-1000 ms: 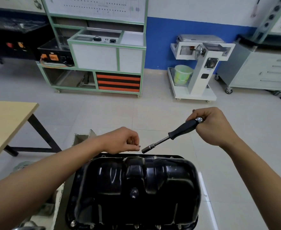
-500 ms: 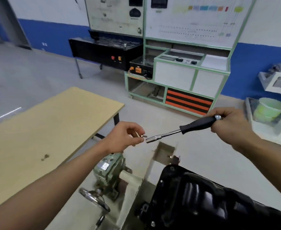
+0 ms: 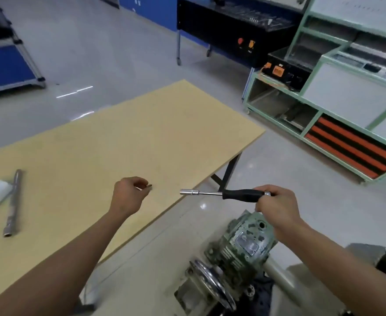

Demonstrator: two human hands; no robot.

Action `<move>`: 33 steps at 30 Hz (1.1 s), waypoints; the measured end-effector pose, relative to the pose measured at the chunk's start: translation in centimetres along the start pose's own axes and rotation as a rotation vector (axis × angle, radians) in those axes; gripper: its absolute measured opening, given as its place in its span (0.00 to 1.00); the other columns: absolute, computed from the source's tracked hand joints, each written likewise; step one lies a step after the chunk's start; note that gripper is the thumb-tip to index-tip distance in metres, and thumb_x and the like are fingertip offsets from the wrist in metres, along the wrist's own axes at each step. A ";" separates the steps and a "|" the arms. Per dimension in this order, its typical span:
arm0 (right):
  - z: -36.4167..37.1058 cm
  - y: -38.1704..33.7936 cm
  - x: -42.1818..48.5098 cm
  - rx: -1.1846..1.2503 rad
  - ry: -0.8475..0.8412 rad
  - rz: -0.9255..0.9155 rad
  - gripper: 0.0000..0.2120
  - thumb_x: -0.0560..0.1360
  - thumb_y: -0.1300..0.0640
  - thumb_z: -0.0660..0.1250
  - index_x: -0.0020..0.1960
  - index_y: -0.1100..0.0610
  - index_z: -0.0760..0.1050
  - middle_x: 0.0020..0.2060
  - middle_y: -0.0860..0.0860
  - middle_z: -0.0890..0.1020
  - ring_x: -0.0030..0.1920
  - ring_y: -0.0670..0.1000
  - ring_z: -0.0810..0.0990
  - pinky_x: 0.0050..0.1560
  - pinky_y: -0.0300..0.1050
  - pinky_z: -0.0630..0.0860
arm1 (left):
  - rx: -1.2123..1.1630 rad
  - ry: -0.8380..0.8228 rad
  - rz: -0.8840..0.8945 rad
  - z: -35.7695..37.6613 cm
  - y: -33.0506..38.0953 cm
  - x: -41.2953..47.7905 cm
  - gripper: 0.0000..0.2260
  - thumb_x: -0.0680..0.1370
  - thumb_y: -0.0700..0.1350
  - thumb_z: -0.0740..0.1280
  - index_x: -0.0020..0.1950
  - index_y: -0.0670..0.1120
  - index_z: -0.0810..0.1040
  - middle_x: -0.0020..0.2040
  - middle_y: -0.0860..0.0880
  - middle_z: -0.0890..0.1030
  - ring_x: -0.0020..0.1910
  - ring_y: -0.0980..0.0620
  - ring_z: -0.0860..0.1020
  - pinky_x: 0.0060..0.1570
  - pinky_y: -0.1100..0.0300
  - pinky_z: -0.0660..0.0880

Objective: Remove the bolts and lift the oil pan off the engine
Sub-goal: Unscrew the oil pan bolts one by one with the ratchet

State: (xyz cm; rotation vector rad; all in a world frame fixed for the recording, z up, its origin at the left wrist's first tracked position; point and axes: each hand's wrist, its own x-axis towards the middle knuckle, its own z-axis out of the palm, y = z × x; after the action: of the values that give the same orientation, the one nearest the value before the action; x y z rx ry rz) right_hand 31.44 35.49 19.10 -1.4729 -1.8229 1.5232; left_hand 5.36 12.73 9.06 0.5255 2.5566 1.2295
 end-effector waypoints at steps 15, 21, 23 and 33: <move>11.6 4.9 2.0 -0.077 -0.036 0.166 0.19 0.71 0.74 0.62 0.41 0.53 0.83 0.34 0.54 0.80 0.31 0.51 0.73 0.20 0.33 0.65 | 0.093 -0.017 -0.119 4.4 -10.2 4.6 0.07 0.74 0.38 0.75 0.52 0.41 0.88 0.46 0.43 0.87 0.41 0.51 0.80 0.45 0.62 0.72; 7.9 2.8 1.2 -0.084 -0.003 0.146 0.21 0.70 0.75 0.61 0.39 0.52 0.84 0.28 0.51 0.79 0.23 0.47 0.71 0.20 0.33 0.63 | 0.143 -0.003 -0.151 3.3 -7.9 3.9 0.12 0.75 0.40 0.76 0.58 0.40 0.85 0.39 0.49 0.81 0.39 0.50 0.79 0.44 0.61 0.72; 5.4 0.9 0.5 -0.074 -0.001 0.105 0.21 0.69 0.75 0.60 0.39 0.53 0.84 0.27 0.52 0.78 0.19 0.44 0.69 0.20 0.34 0.63 | 0.076 0.056 -0.061 2.6 -3.6 3.1 0.10 0.75 0.40 0.75 0.56 0.40 0.85 0.37 0.51 0.81 0.36 0.52 0.79 0.40 0.62 0.72; -21.1 -7.3 -11.1 -0.284 0.277 -0.433 0.24 0.65 0.75 0.58 0.35 0.48 0.83 0.25 0.45 0.79 0.22 0.43 0.70 0.23 0.37 0.64 | -0.102 -0.918 0.953 7.6 34.4 -14.7 0.18 0.80 0.51 0.71 0.69 0.64 0.75 0.60 0.63 0.82 0.60 0.65 0.78 0.49 0.70 0.75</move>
State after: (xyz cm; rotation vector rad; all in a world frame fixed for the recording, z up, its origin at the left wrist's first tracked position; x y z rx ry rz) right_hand 48.83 37.66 36.83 -1.2162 -2.0688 0.8420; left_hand 28.73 31.66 32.65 1.8739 1.4305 0.9416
